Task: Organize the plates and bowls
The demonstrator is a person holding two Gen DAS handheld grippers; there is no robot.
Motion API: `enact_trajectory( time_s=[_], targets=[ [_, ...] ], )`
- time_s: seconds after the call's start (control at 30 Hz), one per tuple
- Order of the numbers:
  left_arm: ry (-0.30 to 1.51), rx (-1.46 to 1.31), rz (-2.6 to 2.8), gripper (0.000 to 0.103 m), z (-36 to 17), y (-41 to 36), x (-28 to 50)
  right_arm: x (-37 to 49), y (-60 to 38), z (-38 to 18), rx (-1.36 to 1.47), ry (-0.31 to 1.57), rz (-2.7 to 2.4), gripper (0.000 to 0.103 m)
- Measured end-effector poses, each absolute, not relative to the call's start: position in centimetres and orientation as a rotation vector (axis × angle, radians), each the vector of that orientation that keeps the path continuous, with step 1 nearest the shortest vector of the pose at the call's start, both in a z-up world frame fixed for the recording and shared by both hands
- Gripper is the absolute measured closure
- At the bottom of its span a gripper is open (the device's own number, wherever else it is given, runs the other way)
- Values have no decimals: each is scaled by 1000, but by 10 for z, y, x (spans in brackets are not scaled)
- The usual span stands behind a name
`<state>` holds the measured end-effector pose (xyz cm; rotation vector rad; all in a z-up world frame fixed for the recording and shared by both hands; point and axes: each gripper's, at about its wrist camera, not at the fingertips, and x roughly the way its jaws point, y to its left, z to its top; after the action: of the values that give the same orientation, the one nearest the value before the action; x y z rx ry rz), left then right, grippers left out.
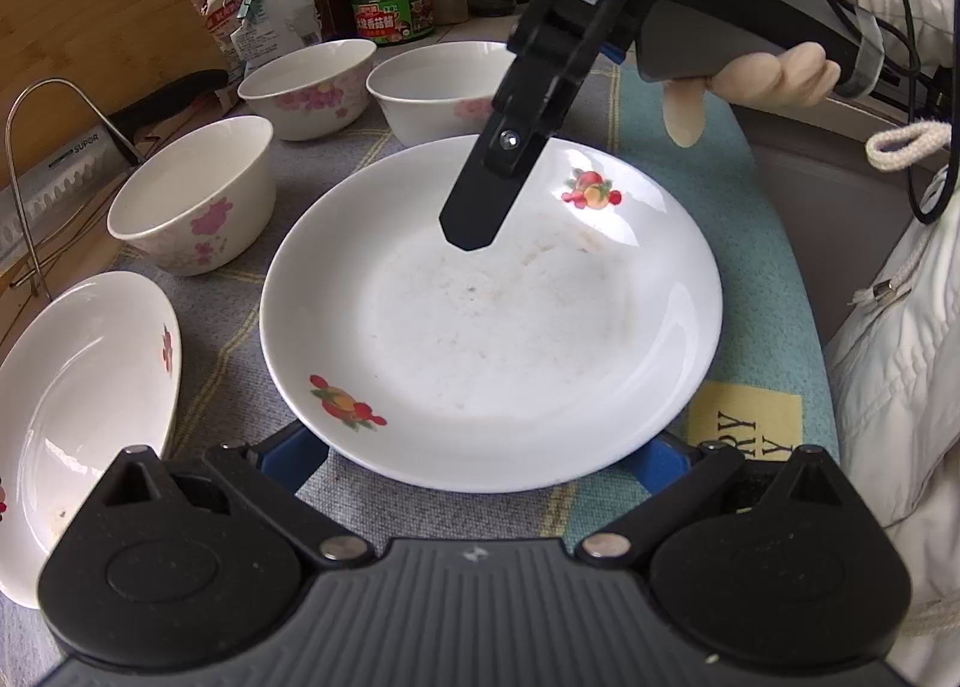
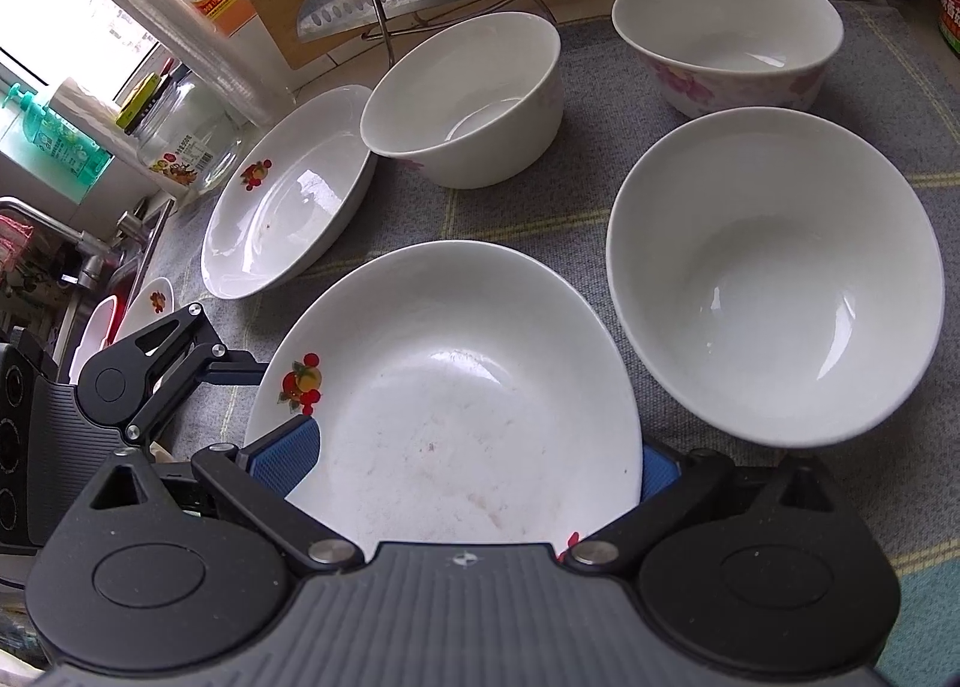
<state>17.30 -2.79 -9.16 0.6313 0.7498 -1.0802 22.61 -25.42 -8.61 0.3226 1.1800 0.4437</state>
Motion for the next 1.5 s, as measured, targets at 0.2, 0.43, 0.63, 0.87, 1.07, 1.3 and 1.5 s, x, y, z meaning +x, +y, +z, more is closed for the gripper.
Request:
enact_trajectory(
  time_s=[0.2, 0.43, 0.63, 0.87, 1.07, 1.3, 1.5],
  targets=[
    [752, 632, -1072, 2, -90, -27, 171, 227, -254, -86, 312, 1196, 454, 0],
    [762, 623, -1063, 2, -87, -26, 169, 227, -251, -85, 288, 1207, 477, 0],
    [775, 594, -1044, 2, -83, -23, 166, 228, -247, -81, 253, 1196, 501, 0],
    [802, 568, -1038, 2, -84, -20, 163, 227, -243, -82, 227, 1198, 525, 0],
    [816, 575, -1058, 2, -86, -21, 164, 226, -238, -87, 207, 1208, 547, 0],
    [839, 556, -1085, 2, -87, -23, 167, 224, -238, -88, 189, 1204, 564, 0],
    [833, 551, -1092, 2, -84, -23, 167, 226, -239, -88, 186, 1205, 567, 0]
  ],
)
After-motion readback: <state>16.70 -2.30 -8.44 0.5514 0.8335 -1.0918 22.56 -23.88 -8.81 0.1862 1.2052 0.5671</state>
